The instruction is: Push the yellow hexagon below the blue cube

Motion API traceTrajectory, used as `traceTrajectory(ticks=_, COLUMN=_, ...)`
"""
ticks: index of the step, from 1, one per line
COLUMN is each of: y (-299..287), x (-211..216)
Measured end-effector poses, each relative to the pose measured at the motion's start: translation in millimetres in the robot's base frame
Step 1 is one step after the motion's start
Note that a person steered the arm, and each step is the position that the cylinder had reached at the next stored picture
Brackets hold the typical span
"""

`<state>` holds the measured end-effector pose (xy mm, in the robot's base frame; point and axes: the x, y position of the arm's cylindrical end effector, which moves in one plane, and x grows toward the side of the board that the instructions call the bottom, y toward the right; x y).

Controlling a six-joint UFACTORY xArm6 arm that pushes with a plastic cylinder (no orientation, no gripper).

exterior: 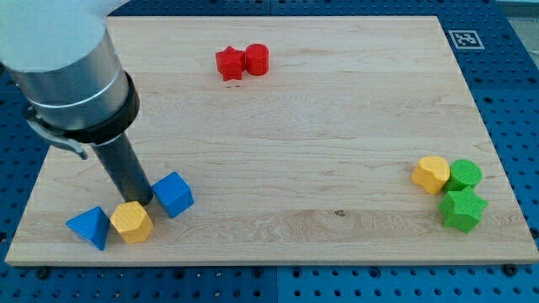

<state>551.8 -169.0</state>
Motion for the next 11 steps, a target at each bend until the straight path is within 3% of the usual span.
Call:
traceTrajectory(ticks=3, y=-64, x=2)
traceTrajectory(ticks=5, y=-111, x=46)
traceTrajectory(ticks=6, y=-98, x=65)
traceTrajectory(ticks=8, y=-51, x=55)
traceTrajectory(ticks=11, y=59, x=52)
